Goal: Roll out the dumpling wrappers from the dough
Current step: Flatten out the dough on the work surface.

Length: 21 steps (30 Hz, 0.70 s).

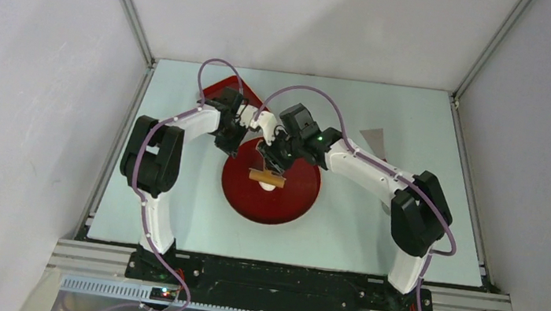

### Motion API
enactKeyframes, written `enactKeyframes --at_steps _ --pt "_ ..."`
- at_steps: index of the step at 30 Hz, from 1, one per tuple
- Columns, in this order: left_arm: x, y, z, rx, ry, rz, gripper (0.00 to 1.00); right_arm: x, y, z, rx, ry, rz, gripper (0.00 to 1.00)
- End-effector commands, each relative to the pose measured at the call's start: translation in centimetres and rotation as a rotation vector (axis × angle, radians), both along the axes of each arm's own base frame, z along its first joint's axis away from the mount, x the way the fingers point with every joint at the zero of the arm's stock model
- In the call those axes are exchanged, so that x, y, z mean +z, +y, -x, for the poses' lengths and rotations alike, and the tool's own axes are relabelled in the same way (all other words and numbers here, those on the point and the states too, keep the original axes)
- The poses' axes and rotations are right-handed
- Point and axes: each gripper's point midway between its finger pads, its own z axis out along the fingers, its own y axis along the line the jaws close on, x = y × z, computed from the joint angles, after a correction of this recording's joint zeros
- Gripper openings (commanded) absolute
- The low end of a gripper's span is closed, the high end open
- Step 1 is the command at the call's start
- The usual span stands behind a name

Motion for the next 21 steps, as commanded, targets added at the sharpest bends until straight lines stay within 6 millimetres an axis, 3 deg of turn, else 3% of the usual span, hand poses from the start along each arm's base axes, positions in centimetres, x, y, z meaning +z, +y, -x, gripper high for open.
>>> enactKeyframes --at_steps 1,7,15,21 --pt "-0.7 0.4 -0.4 0.0 0.009 -0.02 0.0 0.2 -0.2 -2.9 -0.057 -0.109 0.027 0.0" --pt "-0.7 0.4 -0.4 0.0 0.008 -0.019 0.0 0.1 0.3 -2.7 -0.052 -0.141 0.038 0.0" --pt "-0.7 0.5 -0.4 0.001 0.009 -0.021 0.0 -0.5 0.5 -0.1 0.046 -0.047 0.034 0.0" --pt "-0.8 0.4 -0.4 0.001 0.01 -0.019 0.0 1.5 -0.3 -2.9 -0.081 -0.144 0.033 0.0"
